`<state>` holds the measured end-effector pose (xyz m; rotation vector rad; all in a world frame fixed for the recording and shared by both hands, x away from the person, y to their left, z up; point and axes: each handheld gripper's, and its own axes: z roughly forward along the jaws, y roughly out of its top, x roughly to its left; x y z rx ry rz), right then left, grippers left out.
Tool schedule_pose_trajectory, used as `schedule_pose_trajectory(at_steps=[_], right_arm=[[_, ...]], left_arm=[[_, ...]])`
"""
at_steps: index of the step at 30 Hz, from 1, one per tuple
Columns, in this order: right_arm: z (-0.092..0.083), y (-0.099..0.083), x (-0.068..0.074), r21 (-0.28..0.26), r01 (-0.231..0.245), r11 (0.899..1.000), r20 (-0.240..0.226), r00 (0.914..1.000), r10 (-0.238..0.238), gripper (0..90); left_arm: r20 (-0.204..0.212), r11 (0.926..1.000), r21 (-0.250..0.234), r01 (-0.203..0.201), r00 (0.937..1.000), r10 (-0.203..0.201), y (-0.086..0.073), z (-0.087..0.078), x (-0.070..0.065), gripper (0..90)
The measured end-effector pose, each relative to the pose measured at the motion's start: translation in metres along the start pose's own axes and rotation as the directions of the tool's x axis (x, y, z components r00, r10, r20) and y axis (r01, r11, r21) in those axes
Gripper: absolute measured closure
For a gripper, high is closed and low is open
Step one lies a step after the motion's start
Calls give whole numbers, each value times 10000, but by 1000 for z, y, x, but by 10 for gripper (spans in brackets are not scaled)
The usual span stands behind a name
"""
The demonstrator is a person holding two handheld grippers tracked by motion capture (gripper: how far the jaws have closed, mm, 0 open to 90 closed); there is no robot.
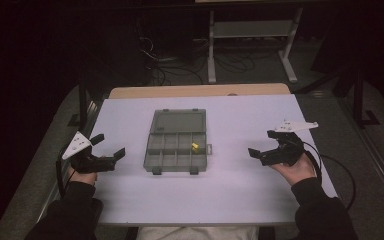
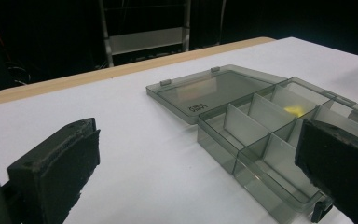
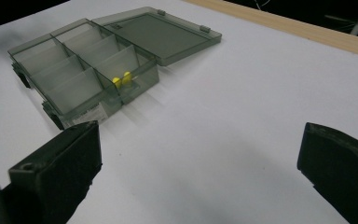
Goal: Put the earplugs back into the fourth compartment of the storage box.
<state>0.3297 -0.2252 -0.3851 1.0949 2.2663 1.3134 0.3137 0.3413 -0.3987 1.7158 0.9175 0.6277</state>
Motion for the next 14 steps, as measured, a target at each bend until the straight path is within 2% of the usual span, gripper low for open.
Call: schedule_pose_trajectory(at_steps=[9,14], right_arm=[[-10,-26,-3,-152,-130,9998,202,9997,134,0],[-9,-30,-5,-76,-151,9999,243,9996,153,0]], left_arm=[[8,10000,17,-26,10000,26,0,0,0,0],[26,10000,23,-14,10000,14,0,0,0,0]])
